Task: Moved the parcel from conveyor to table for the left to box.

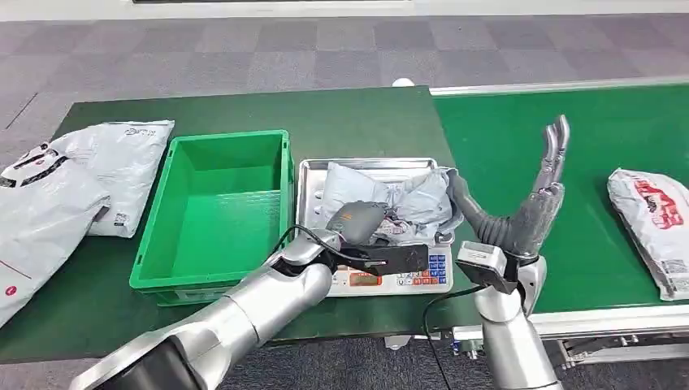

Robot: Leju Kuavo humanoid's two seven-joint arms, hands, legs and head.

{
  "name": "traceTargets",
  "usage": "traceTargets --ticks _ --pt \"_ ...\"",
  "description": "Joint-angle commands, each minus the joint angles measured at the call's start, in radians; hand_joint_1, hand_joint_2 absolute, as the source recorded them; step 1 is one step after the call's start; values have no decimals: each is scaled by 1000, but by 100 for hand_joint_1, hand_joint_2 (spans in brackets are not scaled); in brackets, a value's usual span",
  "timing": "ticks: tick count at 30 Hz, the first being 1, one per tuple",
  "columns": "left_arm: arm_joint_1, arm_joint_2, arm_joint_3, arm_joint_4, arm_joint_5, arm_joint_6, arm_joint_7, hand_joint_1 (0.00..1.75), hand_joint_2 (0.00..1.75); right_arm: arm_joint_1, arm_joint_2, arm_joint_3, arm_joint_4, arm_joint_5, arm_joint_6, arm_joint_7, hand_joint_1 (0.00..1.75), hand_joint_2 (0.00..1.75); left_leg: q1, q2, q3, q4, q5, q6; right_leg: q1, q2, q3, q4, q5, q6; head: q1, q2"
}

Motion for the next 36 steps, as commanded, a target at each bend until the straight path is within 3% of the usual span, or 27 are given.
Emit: traceTargets --ticks 1,5,11,15,24,30,34,36 --pt "25 19 138 -29 -37 228 -177 175 175 -49 -23 27 78 -18 18 13 0 175 0 3 3 -1 -1 0 0 4 2 -2 0 -1 0 0" --pt "73 26 236 -126 -138 385 -276 175 175 -47 -14 30 59 -54 62 18 0 175 0 3 3 -2 -1 -1 0 4 2 -2 0 -1 0 0" --pt "97 32 259 -192 -155 394 -307 175 175 -47 -13 27 62 -53 66 18 0 175 0 2 1 0 -1 0 0 3 0 -1 0 -1 0 0" --pt "147 74 269 -393 -242 492 -404 175 175 -38 -15 19 55 -60 74 13 0 175 0 3 1 -1 -1 0 0 3 0 -1 0 -1 0 0" --pt "165 166 326 -535 -414 620 -349 175 175 -4 -32 0 19 -63 71 13 0 175 0 4 2 -1 -1 -1 0 4 1 -1 0 -1 0 0" --pt "164 163 328 -527 -419 622 -353 175 175 -3 -31 0 16 -64 71 13 0 175 1 3 3 -2 -1 -1 1 3 1 -2 0 -1 0 0" --pt "196 189 475 -533 -563 629 -275 175 175 34 -48 -17 -25 -62 51 15 0 175 1 3 4 -3 -1 -1 1 4 2 -3 0 -1 0 0" --pt "231 218 549 -558 -521 629 -303 175 175 62 -61 -29 -53 -62 49 21 0 175 1 3 4 -2 -1 -1 1 4 2 -2 0 -1 0 0"
